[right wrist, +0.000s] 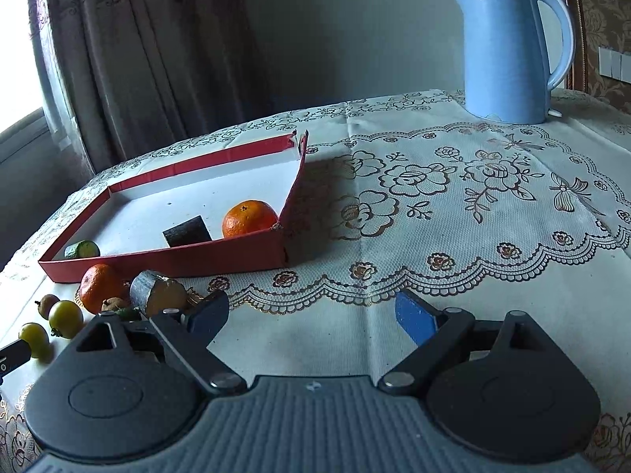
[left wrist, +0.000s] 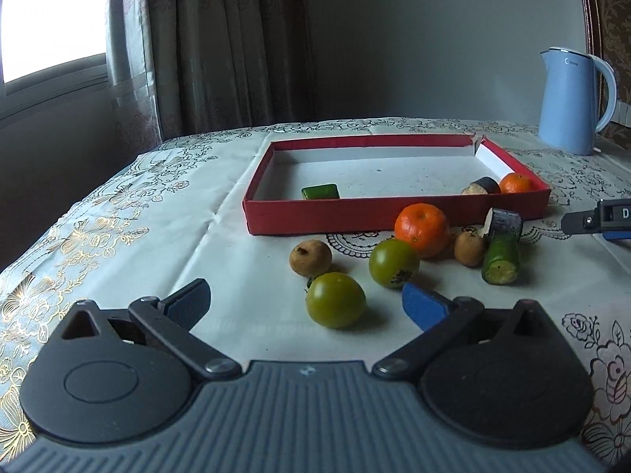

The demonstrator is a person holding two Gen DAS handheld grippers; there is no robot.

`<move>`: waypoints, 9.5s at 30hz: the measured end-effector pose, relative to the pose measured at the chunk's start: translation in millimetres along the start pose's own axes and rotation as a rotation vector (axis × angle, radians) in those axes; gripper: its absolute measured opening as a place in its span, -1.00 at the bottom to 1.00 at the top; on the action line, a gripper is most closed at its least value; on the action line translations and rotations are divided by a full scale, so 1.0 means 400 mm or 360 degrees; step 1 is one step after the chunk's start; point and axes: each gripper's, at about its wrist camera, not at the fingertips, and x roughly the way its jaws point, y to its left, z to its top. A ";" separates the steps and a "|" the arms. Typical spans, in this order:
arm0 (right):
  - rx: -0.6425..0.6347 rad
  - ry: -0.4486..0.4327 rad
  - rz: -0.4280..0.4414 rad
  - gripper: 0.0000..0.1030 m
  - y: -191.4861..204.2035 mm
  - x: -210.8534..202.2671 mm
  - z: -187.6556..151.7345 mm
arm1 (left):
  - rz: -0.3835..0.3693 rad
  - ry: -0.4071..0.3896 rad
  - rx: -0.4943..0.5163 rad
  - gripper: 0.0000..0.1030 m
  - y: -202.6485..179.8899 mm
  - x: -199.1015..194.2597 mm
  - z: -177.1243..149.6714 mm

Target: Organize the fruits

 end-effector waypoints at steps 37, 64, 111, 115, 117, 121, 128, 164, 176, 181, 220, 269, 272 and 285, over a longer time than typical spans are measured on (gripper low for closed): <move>0.0074 -0.0019 0.0058 0.82 -0.023 0.000 0.001 | -0.0046 0.0065 -0.0054 -0.39 -0.042 0.000 0.044; 0.0086 -0.0021 0.0065 0.83 -0.028 0.001 0.003 | 0.0059 0.0001 0.0031 -0.39 -0.114 0.088 0.178; 0.0180 -0.0127 0.0218 0.94 -0.050 -0.017 0.004 | 0.0258 -0.0048 -0.0116 1.00 0.011 0.077 0.152; 0.0080 -0.0131 0.0291 0.94 -0.024 -0.023 0.000 | 0.0365 -0.0010 -0.0200 1.00 0.095 0.055 0.085; 0.0020 -0.0144 0.0361 0.94 -0.003 -0.031 -0.005 | 0.0395 0.0018 -0.0234 1.00 0.126 0.059 0.055; -0.0241 -0.0099 0.0413 0.94 0.087 -0.039 -0.028 | 0.0367 0.0072 -0.0360 1.00 0.173 0.065 0.025; -0.0545 -0.0096 0.0396 0.84 0.198 -0.049 -0.059 | 0.0304 0.0075 -0.0442 1.00 0.197 0.057 0.016; -0.0404 0.0035 0.0468 -0.34 0.245 -0.020 -0.065 | 0.0319 0.0281 -0.0314 1.00 0.166 0.107 0.016; -0.0407 -0.0132 0.0448 -0.34 0.244 -0.066 0.003 | 0.0317 0.0285 -0.0321 1.00 0.166 0.109 0.015; -0.0429 -0.0157 0.0406 -0.34 0.257 -0.033 0.053 | 0.0317 0.0285 -0.0320 1.00 0.166 0.109 0.016; -0.0446 -0.0027 0.0241 -0.32 0.336 0.200 0.155 | 0.0284 0.0286 -0.0339 1.00 0.170 0.117 0.012; 0.0184 -0.0116 0.0257 0.67 -0.022 0.002 0.008 | -0.0071 0.0192 -0.0079 -0.33 0.054 0.165 0.066; 0.0196 -0.0114 0.0259 0.67 -0.024 0.003 0.008 | -0.0080 0.0186 -0.0076 -0.49 0.054 0.160 0.062; 0.0198 -0.0068 0.0251 0.67 -0.024 0.014 0.010 | -0.0084 0.0149 -0.0152 -0.50 0.076 0.083 0.014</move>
